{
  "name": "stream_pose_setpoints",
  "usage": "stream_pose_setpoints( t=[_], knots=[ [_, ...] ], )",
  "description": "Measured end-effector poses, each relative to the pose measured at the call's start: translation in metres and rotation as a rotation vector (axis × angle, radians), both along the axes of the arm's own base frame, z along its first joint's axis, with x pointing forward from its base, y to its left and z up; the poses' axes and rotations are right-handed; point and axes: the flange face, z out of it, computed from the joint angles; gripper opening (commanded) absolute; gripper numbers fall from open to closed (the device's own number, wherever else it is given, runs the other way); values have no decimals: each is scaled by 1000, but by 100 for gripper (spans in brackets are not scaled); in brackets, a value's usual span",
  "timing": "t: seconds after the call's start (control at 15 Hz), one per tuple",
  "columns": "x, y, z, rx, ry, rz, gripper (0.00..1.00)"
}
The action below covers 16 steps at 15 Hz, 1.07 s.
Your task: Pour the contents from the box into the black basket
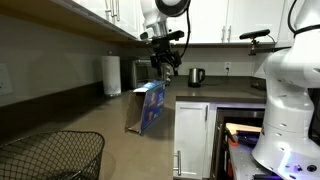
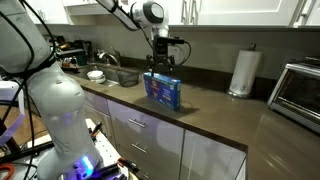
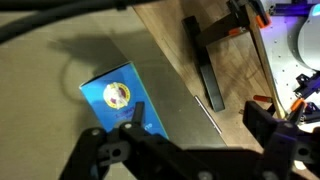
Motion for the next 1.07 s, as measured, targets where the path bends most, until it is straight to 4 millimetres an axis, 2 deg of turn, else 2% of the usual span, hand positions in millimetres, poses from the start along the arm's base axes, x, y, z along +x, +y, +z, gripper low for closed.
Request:
stream_pose_setpoints(
  t=[0.27, 0.6, 0.93, 1.07],
  knots=[
    [11, -13, -1, -32, -38, 88, 100],
    [19, -18, 3, -32, -83, 200, 100],
    [23, -16, -16, 43, -73, 332, 100],
    [23, -16, -20, 47, -64, 337, 100]
  ],
)
